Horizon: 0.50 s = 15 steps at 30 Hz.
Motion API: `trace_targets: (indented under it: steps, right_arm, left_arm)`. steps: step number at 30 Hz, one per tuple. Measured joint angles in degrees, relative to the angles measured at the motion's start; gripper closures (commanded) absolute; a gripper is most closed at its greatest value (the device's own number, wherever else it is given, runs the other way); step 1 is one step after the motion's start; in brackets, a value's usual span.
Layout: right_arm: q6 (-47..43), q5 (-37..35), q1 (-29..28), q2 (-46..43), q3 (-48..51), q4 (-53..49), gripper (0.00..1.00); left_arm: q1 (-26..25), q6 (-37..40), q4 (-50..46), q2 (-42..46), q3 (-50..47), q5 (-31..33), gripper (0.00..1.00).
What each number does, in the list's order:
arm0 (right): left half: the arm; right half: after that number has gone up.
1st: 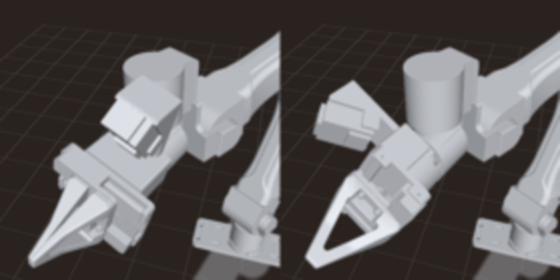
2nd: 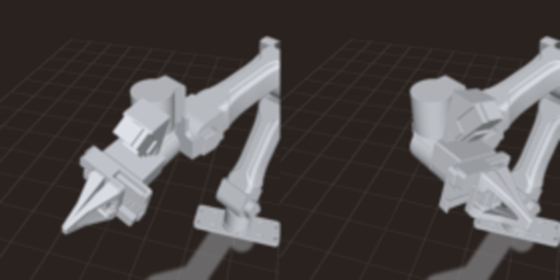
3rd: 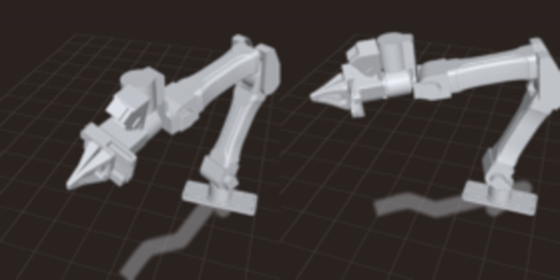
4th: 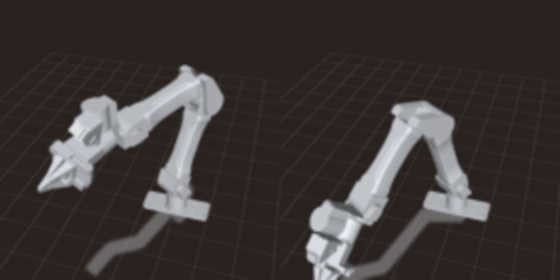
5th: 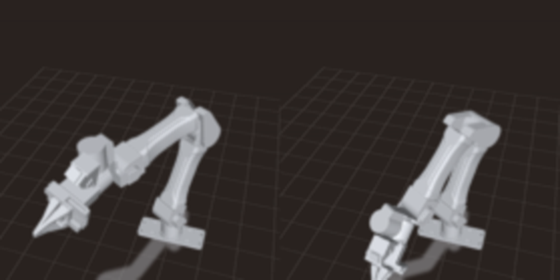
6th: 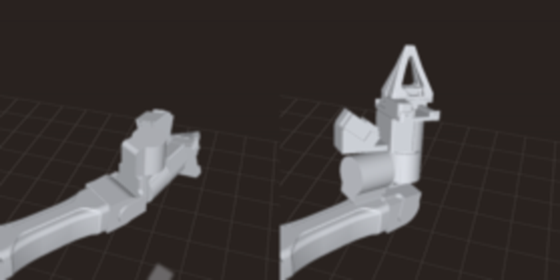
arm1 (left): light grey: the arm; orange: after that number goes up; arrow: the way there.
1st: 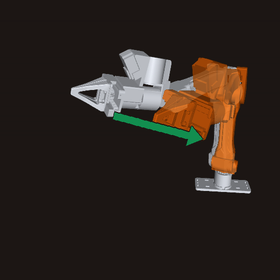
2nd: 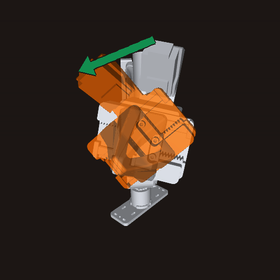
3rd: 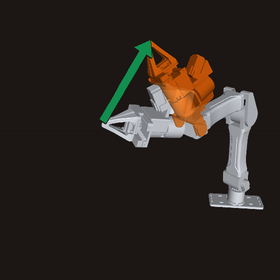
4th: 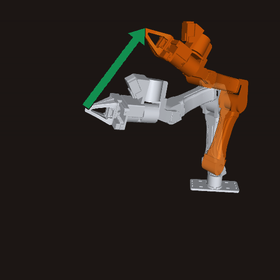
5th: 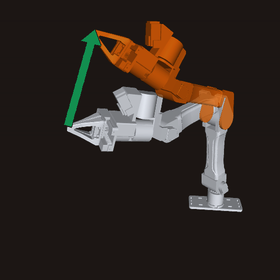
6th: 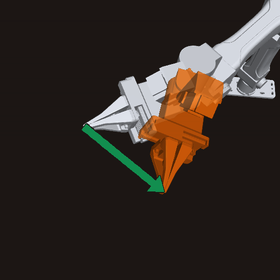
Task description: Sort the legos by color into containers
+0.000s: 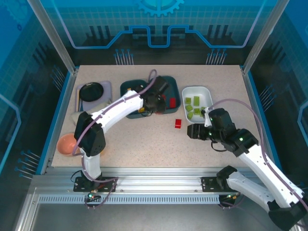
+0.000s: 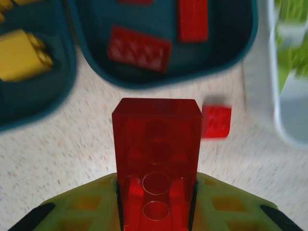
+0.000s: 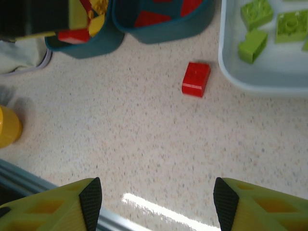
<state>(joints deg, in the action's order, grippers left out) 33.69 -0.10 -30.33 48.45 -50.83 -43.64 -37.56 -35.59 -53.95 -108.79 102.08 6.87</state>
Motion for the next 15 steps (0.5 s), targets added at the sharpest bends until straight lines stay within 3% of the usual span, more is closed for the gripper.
trace_targets:
  steps: [6,15]
  right_arm:
    - [-0.02,-1.25,0.66,11.41,-5.97,5.46,0.34]
    - [3.02,0.46,2.23,25.51,-13.07,9.03,0.34]
  left_arm:
    - [6.32,-0.31,-0.92,-8.61,14.56,-0.74,0.72]
    - [9.03,-0.24,-0.83,-27.93,34.84,-0.92,0.71]
